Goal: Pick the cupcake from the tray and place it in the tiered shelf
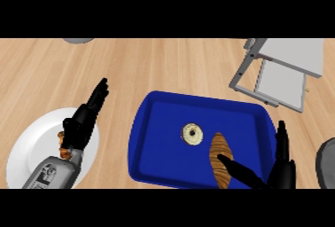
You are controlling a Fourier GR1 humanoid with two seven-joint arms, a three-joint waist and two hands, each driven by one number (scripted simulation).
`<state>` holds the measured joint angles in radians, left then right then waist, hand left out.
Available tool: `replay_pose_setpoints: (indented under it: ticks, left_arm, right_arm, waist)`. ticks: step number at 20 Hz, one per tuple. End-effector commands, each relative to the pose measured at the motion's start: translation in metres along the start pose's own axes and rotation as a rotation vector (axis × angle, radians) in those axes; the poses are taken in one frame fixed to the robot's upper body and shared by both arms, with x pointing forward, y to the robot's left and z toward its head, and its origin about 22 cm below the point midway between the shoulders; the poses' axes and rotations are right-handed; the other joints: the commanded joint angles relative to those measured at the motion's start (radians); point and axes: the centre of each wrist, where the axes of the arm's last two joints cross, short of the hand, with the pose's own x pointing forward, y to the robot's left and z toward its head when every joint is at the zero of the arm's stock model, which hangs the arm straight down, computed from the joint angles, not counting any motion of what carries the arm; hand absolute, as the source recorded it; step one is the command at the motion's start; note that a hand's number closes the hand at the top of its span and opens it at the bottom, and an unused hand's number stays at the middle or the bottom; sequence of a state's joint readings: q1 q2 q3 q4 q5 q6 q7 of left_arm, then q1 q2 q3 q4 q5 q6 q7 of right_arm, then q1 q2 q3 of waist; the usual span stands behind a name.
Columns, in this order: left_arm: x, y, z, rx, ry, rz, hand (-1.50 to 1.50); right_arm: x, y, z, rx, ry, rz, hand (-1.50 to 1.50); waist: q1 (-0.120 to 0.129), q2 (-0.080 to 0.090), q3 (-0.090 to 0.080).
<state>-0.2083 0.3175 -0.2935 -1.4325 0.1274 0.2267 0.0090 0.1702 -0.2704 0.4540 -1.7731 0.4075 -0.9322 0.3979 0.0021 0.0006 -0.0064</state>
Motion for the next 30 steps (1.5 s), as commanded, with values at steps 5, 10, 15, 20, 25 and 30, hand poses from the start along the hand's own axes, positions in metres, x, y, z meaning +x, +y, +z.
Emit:
replay_pose_setpoints:
  ticks: [5,10,15,20,25,30]
  left_arm:
    - [-0.004,-0.001,0.0,-0.015,0.012,-0.004,0.0]
    - [-0.005,0.0,0.003,-0.026,0.001,-0.011,0.0]
    - [-0.001,0.001,-0.006,-0.004,-0.005,-0.002,0.0]
    - [-0.002,-0.01,-0.007,-0.008,0.016,-0.001,0.0]
    - [-0.011,-0.001,-0.006,0.007,0.016,0.008,0.0]
    - [-0.02,0.01,-0.002,0.01,-0.007,0.001,0.0]
  right_arm:
    - [0.034,-0.005,-0.014,0.24,0.137,0.342,-1.5]
    - [0.078,0.007,-0.015,0.286,0.21,0.542,-1.5]
    - [0.128,0.041,0.006,0.302,0.246,0.58,-1.5]
    - [0.151,0.07,0.021,0.317,0.238,0.6,-1.5]
    - [0.157,0.077,0.027,0.275,0.208,0.617,-1.5]
    - [0.152,0.078,0.011,0.244,0.248,0.622,-1.5]
  waist:
    - [0.013,0.002,-0.005]
    - [0.021,-0.003,-0.004]
    - [0.01,-0.003,0.002]
    - [0.001,-0.004,0.003]
    - [-0.006,-0.005,0.004]
    - [-0.004,-0.002,0.005]
